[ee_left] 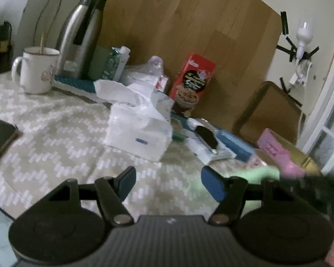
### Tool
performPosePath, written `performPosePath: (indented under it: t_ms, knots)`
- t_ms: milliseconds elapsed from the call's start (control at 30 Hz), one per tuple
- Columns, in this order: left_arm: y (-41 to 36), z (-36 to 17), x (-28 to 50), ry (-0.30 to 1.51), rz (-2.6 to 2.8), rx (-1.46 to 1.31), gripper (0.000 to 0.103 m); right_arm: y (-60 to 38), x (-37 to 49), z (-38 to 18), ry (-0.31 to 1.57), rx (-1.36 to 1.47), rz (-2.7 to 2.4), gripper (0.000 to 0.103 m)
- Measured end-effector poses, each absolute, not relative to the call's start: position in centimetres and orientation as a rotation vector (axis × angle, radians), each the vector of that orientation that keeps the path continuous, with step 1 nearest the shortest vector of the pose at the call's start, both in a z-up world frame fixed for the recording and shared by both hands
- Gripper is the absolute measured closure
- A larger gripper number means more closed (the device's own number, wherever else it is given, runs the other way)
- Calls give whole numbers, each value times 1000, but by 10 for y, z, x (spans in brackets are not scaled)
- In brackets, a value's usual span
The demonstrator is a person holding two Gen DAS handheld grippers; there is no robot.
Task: Organize soft objects
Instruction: 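Grasp the green cloth with the left tool and lift it, then carry the green cloth into the tin box and release it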
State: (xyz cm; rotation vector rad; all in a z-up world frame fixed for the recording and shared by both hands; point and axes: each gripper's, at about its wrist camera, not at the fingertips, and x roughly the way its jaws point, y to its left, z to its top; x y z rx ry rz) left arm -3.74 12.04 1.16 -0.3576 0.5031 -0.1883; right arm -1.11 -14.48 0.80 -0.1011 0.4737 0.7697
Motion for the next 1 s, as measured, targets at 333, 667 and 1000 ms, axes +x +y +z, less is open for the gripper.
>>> performPosePath:
  t_ms: [333,667,1000]
  knots:
    - [83,15,-38,585,-296,-326,36,-176,-12,-32,512,-72,469,47]
    - [45,18,-19,641,-396,-273,34,-167,-14,-39,512,-100,575,30]
    - [25,-7,11,741,-428,-262,78,-157,4,-47,550,-109,629,86]
